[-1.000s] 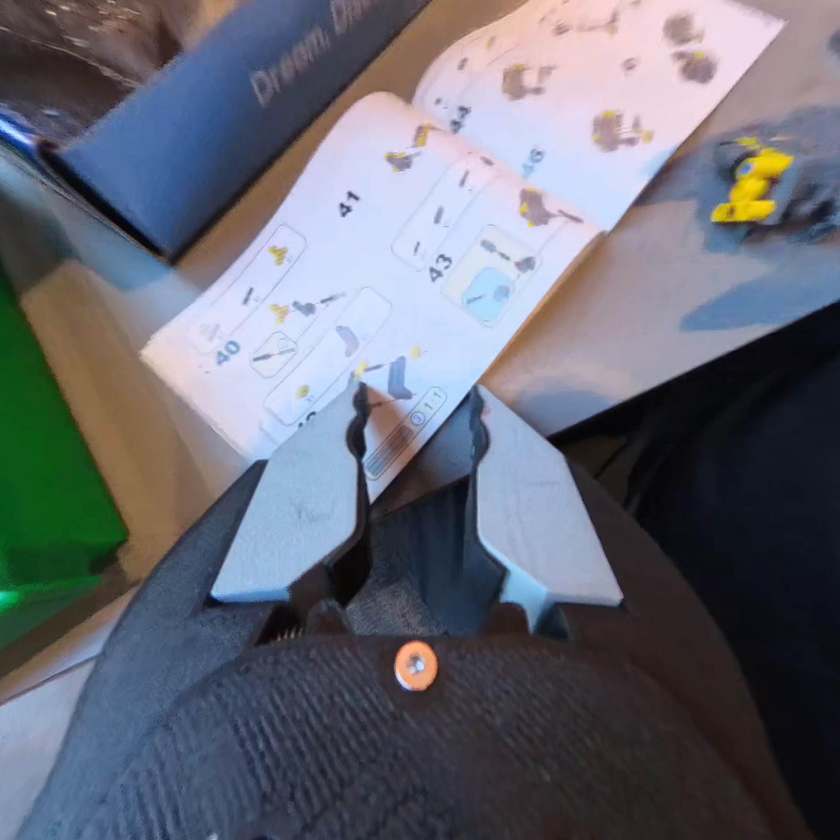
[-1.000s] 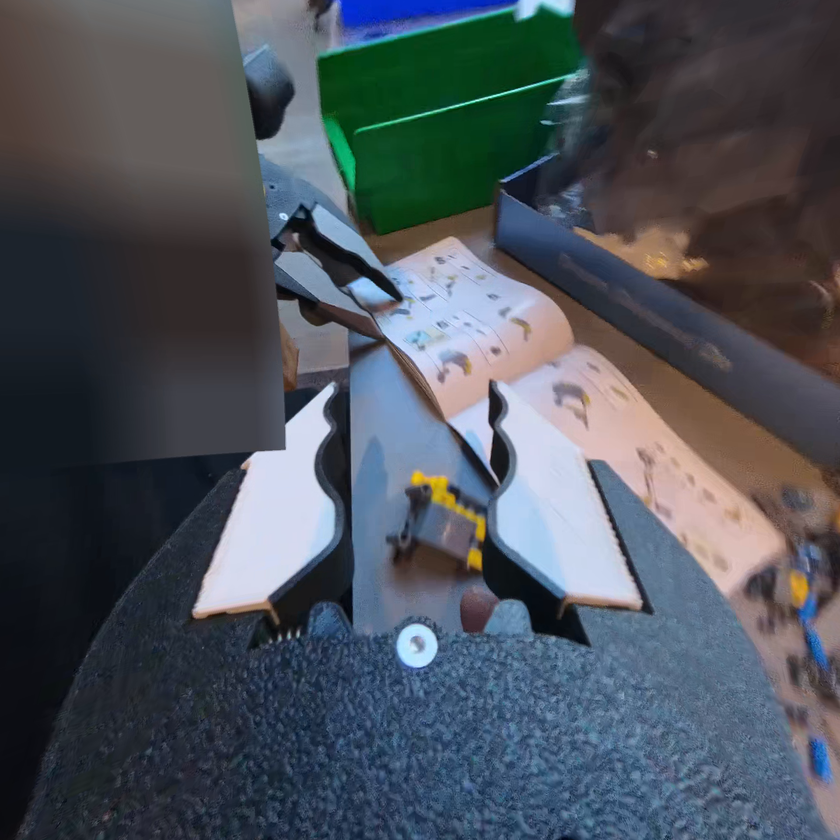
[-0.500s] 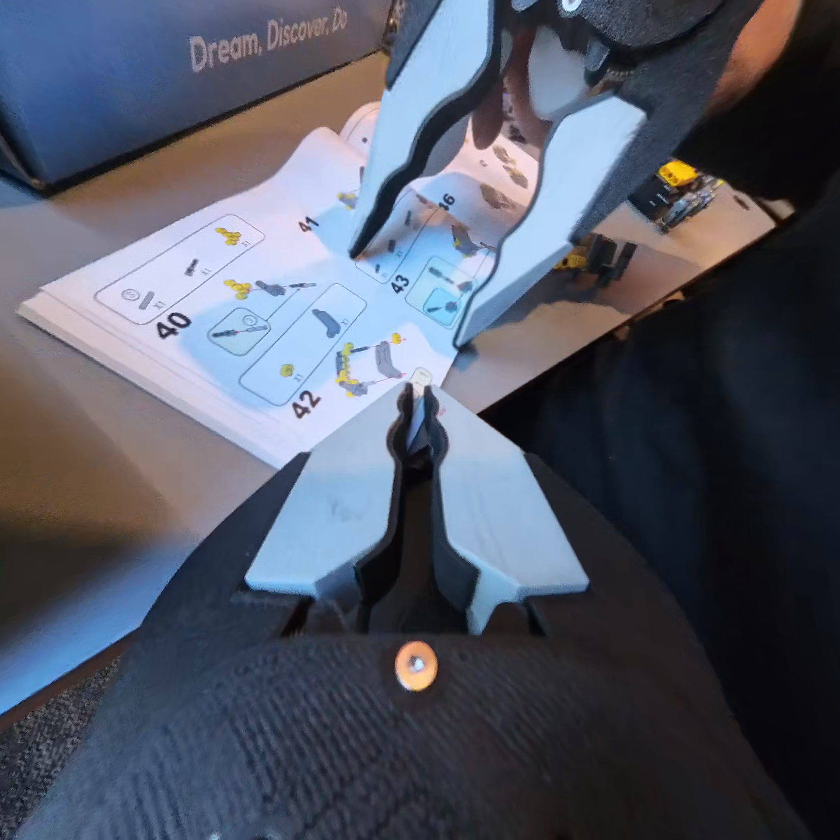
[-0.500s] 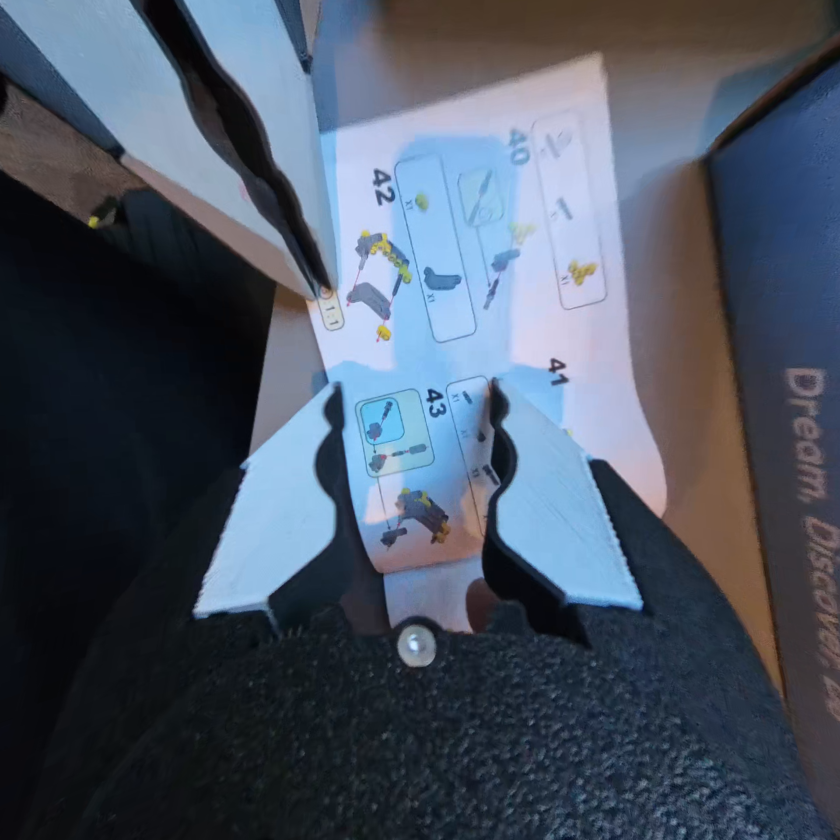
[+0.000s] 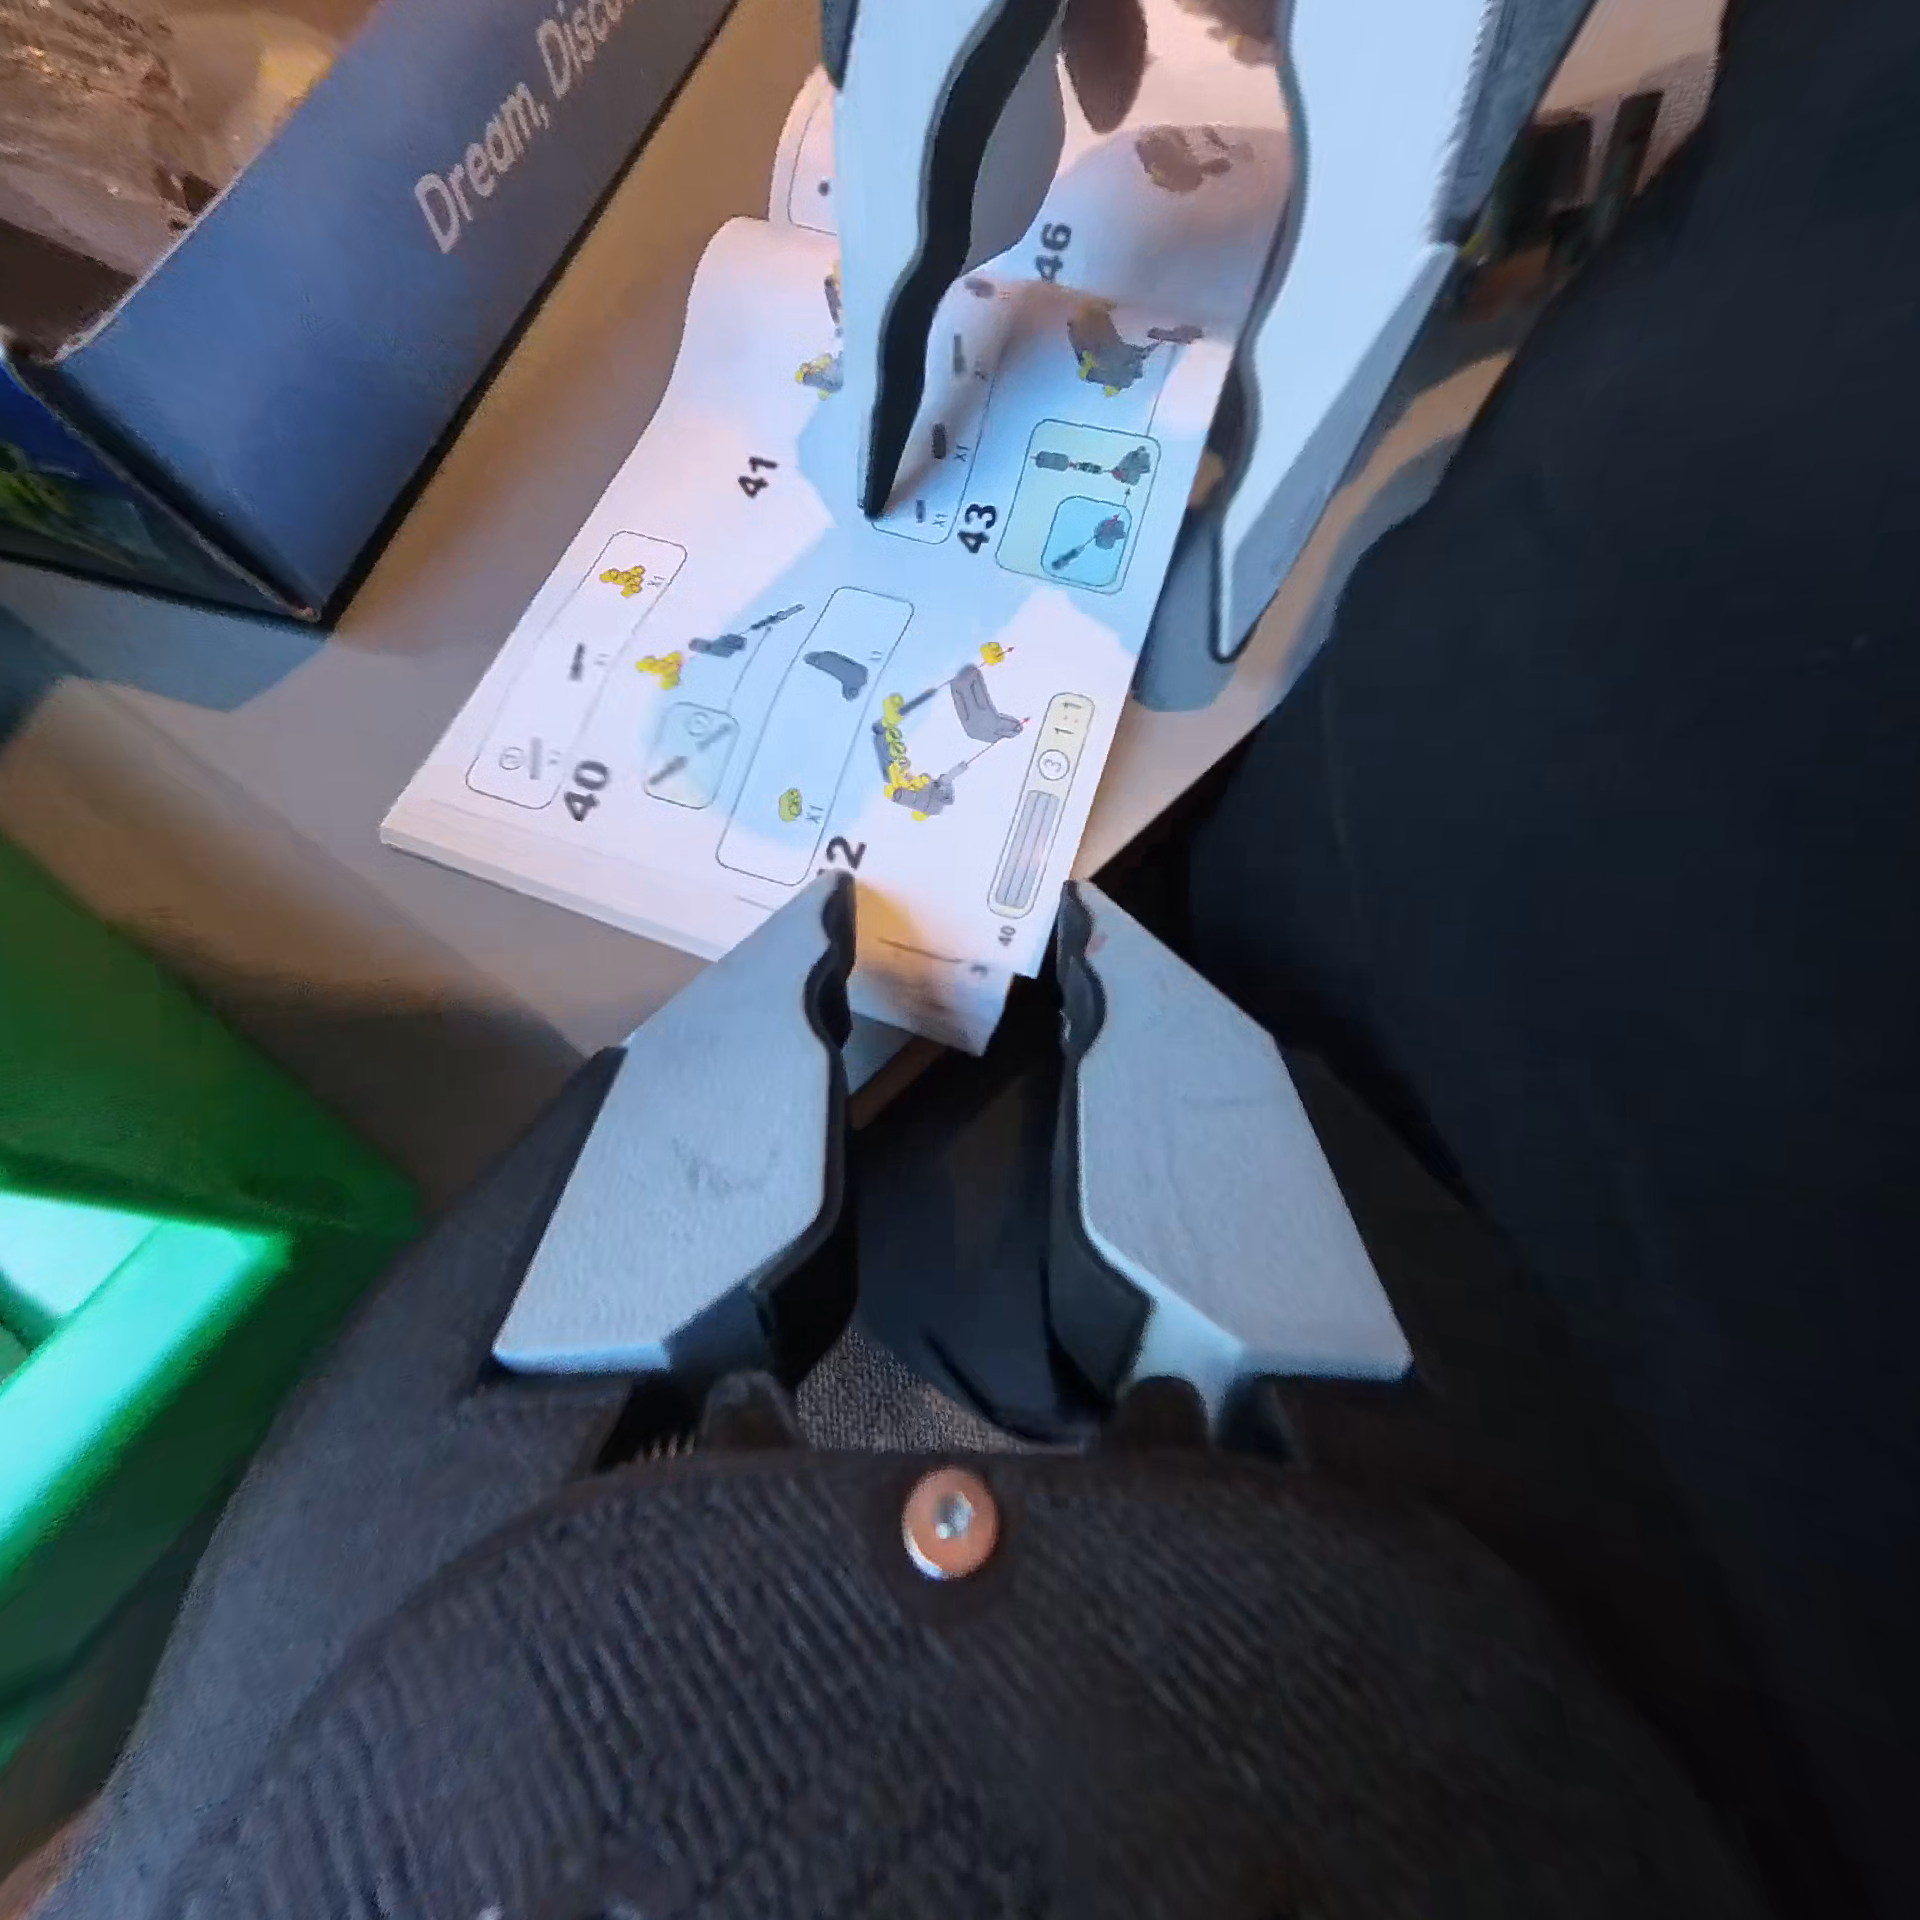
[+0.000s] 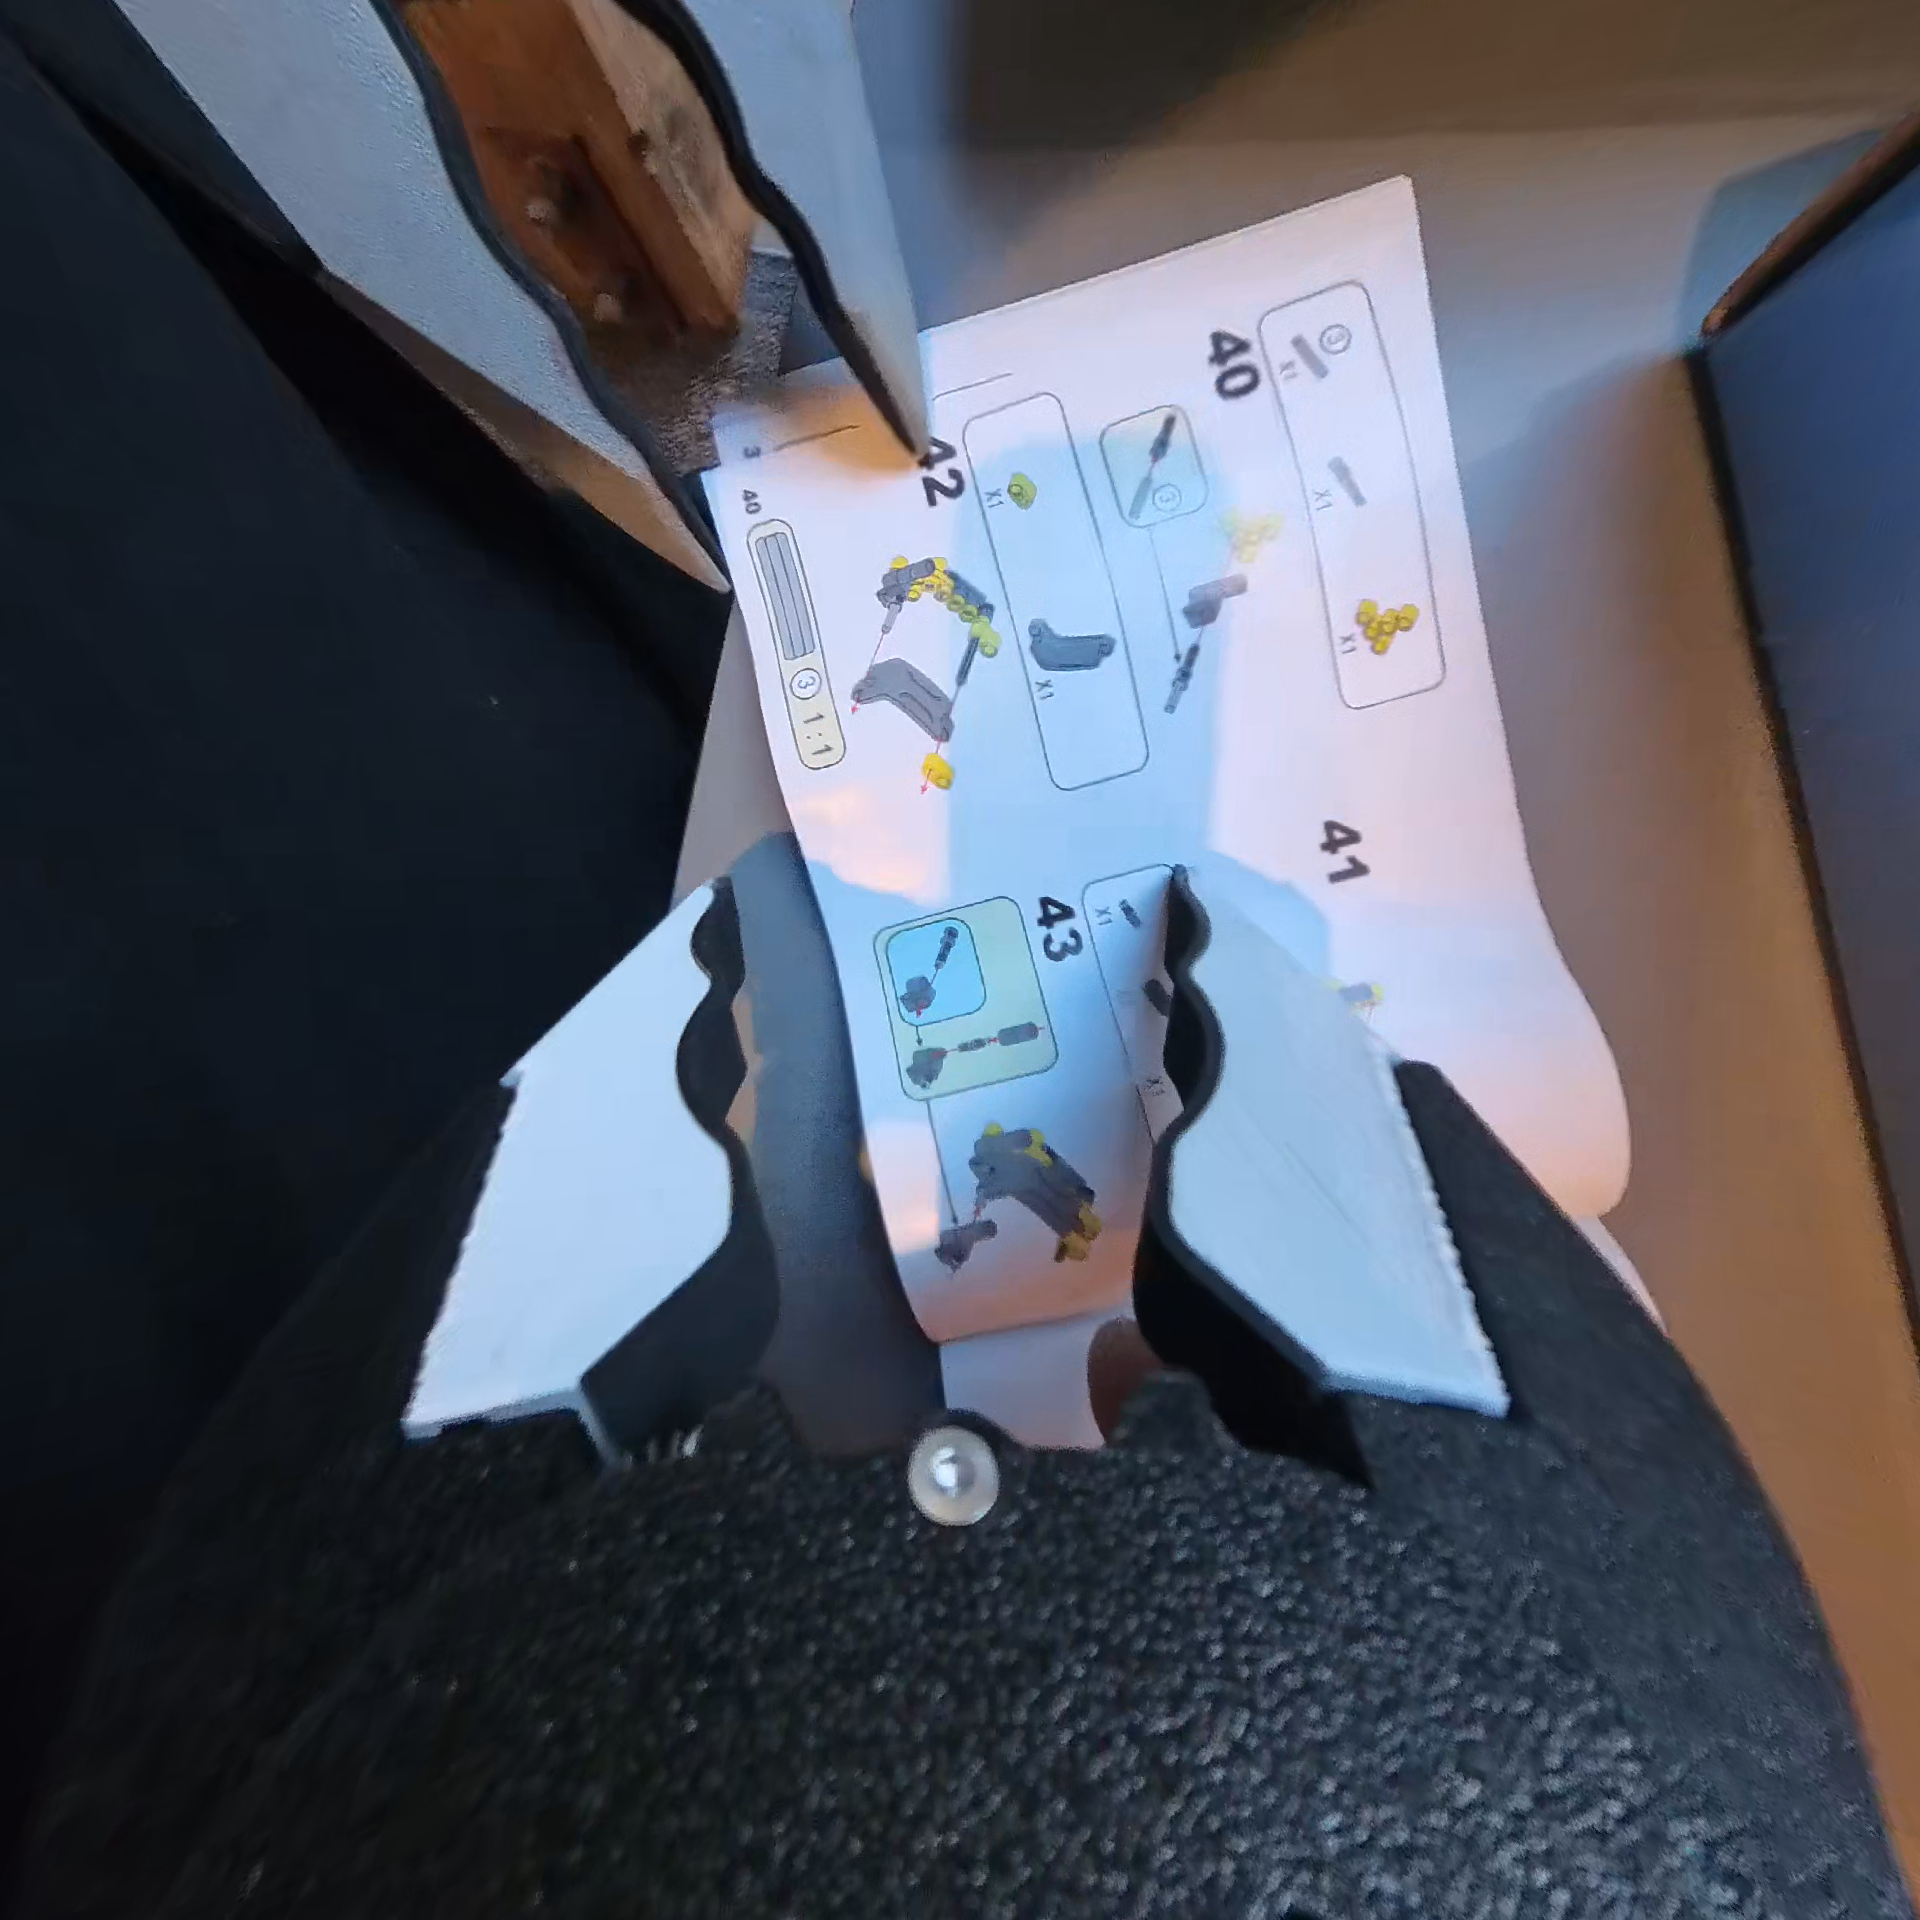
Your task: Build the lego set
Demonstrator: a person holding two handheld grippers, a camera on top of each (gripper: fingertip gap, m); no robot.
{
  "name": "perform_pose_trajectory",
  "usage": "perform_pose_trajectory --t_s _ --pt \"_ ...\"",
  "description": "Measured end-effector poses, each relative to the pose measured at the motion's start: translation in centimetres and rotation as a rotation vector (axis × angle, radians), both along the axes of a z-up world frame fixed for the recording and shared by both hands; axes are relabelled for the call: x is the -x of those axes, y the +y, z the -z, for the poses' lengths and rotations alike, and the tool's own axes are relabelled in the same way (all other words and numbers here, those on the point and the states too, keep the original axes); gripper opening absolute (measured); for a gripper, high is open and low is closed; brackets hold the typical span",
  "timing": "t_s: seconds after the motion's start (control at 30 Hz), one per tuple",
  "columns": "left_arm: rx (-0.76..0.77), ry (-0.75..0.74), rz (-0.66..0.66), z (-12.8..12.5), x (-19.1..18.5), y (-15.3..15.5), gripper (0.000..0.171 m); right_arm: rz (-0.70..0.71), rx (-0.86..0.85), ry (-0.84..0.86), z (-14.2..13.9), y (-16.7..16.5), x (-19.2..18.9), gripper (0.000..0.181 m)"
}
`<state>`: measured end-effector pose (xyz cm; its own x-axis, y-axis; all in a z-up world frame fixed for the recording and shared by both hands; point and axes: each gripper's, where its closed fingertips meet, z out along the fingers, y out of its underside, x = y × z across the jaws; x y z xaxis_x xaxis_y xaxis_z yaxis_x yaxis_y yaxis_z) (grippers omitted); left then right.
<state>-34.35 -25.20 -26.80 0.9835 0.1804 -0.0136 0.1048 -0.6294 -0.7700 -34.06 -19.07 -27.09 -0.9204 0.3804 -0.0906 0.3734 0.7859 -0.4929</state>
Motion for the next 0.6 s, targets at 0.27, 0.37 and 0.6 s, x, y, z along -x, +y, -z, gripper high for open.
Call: perform_pose_trajectory --t_s 0.27,0.37,0.6 --pt "-0.037 -0.072 0.000 -0.1 -0.8 0.7 0.023 -0.009 0.022 0.081 0.3 -0.4 -0.2 0.083" --pt "-0.044 -0.068 -0.037 -0.1 -0.8 0.8 0.022 -0.006 0.058 0.053 0.0 -0.9 -0.4 0.082" --pt "-0.058 -0.092 -0.036 0.0 -1.4 1.5 0.008 0.025 0.120 0.014 -0.3 -1.7 0.0 0.072"
